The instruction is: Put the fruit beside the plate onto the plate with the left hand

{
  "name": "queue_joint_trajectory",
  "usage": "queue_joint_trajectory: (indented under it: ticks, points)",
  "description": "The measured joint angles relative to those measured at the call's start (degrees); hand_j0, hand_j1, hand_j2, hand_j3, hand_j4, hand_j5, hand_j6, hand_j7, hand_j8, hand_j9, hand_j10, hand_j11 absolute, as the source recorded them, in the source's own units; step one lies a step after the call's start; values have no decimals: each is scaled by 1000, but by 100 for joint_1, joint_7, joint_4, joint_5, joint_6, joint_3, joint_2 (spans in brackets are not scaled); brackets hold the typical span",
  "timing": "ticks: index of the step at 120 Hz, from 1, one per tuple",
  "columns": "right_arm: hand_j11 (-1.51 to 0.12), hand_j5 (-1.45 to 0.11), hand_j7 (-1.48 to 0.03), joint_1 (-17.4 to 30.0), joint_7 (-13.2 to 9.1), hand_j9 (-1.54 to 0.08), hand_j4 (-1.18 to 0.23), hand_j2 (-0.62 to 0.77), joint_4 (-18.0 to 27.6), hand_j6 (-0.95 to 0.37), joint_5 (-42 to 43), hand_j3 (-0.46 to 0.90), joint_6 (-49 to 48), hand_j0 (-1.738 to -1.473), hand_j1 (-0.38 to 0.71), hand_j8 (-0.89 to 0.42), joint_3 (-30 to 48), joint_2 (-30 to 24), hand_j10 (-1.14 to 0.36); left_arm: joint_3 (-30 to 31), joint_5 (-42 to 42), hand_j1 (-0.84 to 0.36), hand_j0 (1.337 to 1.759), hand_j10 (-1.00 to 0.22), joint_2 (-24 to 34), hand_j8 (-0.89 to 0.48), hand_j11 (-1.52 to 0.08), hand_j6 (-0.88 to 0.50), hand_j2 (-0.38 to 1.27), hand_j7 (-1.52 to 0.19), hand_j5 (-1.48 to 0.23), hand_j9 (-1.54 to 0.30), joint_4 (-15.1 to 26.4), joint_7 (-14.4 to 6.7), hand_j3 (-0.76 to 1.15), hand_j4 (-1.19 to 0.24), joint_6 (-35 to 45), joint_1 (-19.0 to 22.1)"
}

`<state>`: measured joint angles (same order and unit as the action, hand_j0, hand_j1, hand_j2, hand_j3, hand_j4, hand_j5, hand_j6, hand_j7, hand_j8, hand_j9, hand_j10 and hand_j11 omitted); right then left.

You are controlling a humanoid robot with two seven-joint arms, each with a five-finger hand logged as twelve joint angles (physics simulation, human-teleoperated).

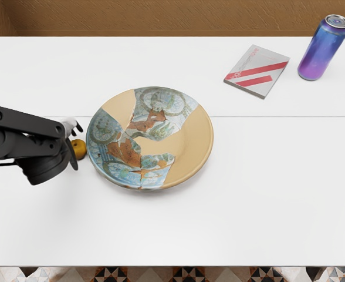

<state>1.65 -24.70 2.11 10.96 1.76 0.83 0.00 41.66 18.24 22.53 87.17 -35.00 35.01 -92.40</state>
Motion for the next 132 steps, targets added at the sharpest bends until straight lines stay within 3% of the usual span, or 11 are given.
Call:
queue_joint_trajectory:
  ticks: [132]
  points:
    - [0,0,0,0,0,0,-1,1,0,-2,-1,0,0,-1658,-349,-1,-1,0,-1,9,37,-149,1658,-416,-144,-416,-541,-416,84,-541,-541,-541,-256,0,0,-416,0,100]
